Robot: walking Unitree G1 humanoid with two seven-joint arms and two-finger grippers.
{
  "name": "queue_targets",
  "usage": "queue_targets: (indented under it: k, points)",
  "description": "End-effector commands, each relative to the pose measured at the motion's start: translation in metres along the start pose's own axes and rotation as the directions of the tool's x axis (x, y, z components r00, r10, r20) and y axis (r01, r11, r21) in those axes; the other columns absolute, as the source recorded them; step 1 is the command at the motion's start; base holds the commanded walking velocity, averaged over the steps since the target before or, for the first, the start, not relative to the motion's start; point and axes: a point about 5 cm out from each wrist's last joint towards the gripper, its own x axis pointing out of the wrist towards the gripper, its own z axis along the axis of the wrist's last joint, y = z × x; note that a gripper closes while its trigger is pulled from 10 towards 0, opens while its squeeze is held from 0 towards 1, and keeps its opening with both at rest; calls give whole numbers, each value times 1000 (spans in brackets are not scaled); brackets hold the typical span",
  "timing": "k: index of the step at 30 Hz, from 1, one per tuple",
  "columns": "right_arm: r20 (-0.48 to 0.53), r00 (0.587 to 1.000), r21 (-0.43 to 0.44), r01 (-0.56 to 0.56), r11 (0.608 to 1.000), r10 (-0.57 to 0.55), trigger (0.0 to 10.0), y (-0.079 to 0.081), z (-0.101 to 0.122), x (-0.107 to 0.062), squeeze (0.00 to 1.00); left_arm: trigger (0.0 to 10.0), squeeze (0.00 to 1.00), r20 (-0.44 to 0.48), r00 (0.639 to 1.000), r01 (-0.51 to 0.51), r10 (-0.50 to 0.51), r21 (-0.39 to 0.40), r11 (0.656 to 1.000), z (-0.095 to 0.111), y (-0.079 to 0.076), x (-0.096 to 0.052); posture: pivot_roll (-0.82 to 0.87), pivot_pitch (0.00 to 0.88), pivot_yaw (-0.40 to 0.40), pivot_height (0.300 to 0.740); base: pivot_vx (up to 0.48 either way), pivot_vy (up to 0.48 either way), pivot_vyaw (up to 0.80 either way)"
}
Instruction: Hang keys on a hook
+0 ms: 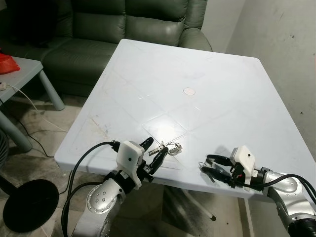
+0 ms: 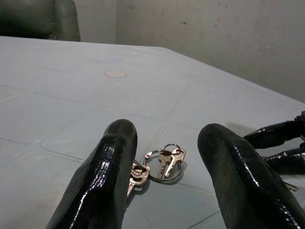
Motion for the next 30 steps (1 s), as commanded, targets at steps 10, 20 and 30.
queue_targets:
  k: [10,20,30]
  points:
    - [24,1000,3,-5,1000,5,0,-2,5,-3,0,10000,0,5,1000,8,-8,8,1000,3,-2,2,-106,91,-59,740,0,0,0]
    - [-5,999,15,-34,999,34,10000,2,2,-3,0,10000,0,4,1000,3,-3,8,1000,3,-1,2,-106,92,-59,740,0,0,0]
    - [-22,999,21,-48,999,49,10000,4,0,-3,0,10000,0,4,1000,1,-1,5,1000,2,-1,2,-106,93,-60,740,0,0,0]
